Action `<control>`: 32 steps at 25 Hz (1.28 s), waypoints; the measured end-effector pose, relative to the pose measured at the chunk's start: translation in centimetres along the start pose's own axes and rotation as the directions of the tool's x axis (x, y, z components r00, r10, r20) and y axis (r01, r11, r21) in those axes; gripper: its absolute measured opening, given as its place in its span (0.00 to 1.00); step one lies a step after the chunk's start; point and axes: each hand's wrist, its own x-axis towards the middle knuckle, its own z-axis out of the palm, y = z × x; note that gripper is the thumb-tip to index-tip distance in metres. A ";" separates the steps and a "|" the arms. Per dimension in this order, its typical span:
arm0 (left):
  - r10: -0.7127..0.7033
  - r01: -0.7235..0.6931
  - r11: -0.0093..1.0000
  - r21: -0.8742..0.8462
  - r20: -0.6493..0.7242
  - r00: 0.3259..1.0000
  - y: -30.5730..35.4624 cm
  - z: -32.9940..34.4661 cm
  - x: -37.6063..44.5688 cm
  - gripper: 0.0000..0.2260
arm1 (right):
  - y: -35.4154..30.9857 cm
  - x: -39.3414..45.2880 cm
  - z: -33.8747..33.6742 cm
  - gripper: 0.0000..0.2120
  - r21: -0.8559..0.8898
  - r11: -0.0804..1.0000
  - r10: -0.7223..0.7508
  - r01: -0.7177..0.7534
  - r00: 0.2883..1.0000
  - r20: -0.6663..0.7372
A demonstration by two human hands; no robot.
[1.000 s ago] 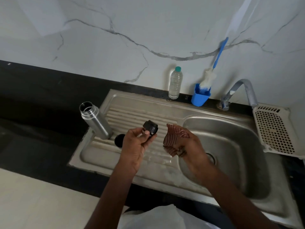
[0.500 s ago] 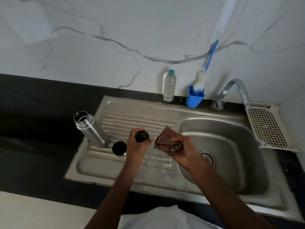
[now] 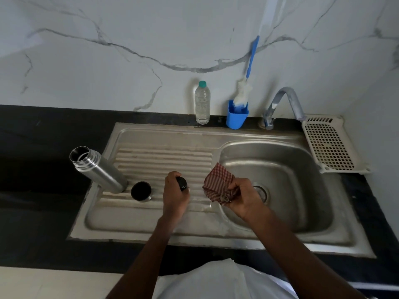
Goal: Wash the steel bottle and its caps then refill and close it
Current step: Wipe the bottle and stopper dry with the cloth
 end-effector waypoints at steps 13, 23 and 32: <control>-0.083 0.118 0.931 -0.344 0.115 0.990 11.4 3.7 -6.0 0.06 | -5.8 0.4 -6.8 0.13 0.013 1.000 -0.019 0.017 0.991 0.134; -0.252 0.640 0.610 -0.468 0.651 0.716 29.3 17.0 -3.0 0.13 | -14.7 2.5 -18.4 0.16 -0.511 0.487 -0.760 0.708 0.632 0.151; -0.183 0.623 0.678 -0.391 0.731 0.658 37.8 31.5 0.2 0.06 | -28.0 9.4 -30.0 0.18 -0.760 -0.164 -0.850 0.629 0.301 0.432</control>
